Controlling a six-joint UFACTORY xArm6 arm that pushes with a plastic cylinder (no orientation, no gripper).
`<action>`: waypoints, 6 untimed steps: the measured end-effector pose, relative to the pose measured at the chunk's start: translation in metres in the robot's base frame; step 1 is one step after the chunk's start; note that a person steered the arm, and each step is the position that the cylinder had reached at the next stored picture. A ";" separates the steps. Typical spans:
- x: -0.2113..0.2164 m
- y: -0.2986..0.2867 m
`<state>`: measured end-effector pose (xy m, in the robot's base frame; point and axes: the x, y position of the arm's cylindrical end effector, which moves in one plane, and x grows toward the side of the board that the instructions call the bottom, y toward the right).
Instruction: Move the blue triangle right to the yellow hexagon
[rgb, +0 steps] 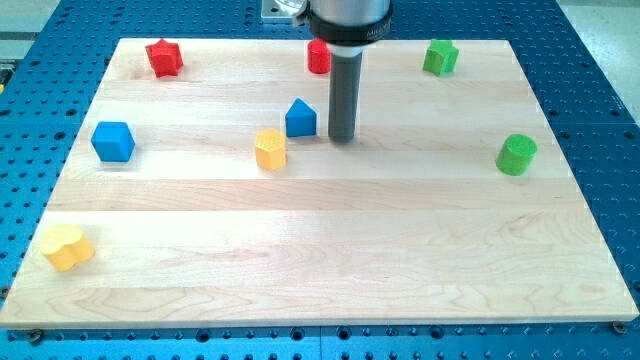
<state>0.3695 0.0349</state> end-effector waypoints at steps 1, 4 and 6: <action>-0.032 0.000; 0.001 -0.053; 0.052 -0.034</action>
